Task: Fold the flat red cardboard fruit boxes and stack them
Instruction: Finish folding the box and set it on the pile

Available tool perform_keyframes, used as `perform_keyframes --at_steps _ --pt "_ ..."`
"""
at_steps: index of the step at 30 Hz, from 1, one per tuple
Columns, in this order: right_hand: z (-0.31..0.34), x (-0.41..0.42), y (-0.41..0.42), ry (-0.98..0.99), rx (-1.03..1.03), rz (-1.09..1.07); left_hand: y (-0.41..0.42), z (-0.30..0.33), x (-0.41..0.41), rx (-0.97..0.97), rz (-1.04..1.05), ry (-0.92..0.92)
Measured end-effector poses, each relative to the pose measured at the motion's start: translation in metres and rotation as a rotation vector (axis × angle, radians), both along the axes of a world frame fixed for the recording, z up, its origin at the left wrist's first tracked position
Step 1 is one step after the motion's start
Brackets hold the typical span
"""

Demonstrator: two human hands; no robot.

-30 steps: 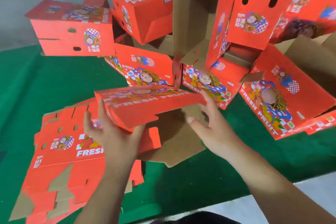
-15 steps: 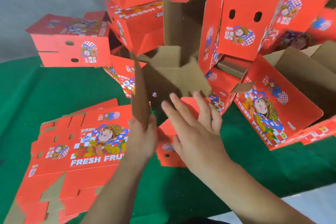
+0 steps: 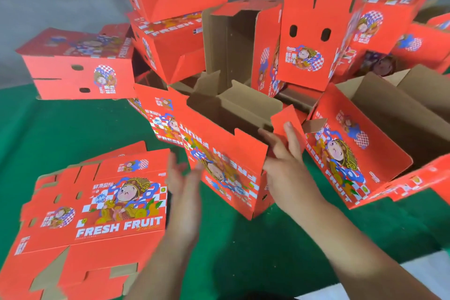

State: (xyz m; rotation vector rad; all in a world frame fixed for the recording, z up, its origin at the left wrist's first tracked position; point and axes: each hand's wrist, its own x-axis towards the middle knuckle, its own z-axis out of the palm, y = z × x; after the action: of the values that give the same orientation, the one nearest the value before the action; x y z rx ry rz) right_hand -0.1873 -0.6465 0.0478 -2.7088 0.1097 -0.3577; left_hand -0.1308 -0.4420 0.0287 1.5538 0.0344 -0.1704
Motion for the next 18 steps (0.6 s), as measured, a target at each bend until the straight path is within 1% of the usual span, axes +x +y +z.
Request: perform_keyframes --at_steps 2,3,5,8,9,12,14,17,18 --pt "-0.003 0.001 -0.019 -0.078 0.008 0.092 0.014 0.006 0.032 -0.016 0.122 -0.036" --pt "-0.006 0.001 -0.027 -0.111 0.006 0.136 0.021 0.009 0.046 -0.010 0.142 -0.055" --pt "-0.013 -0.001 -0.038 -0.166 -0.023 0.153 0.033 0.013 0.064 -0.009 0.072 -0.081" --pt "-0.021 -0.006 -0.051 -0.243 -0.027 0.027 0.026 0.026 0.077 0.020 -0.155 -0.112" --pt "-0.024 -0.007 -0.056 -0.275 -0.015 -0.002 0.017 0.030 0.085 0.054 -0.166 -0.118" --pt "-0.023 -0.004 -0.066 -0.339 0.009 -0.043 0.003 0.025 0.103 0.116 -0.107 -0.111" --pt "-0.021 0.001 -0.070 -0.325 0.023 -0.058 0.011 0.018 0.097 0.187 -0.093 -0.131" --pt "-0.020 0.007 -0.069 -0.203 0.096 -0.041 0.032 0.013 0.085 0.157 -0.087 -0.200" --pt "-0.019 0.008 -0.068 -0.153 0.134 -0.033 0.038 0.015 0.083 0.149 -0.085 -0.198"
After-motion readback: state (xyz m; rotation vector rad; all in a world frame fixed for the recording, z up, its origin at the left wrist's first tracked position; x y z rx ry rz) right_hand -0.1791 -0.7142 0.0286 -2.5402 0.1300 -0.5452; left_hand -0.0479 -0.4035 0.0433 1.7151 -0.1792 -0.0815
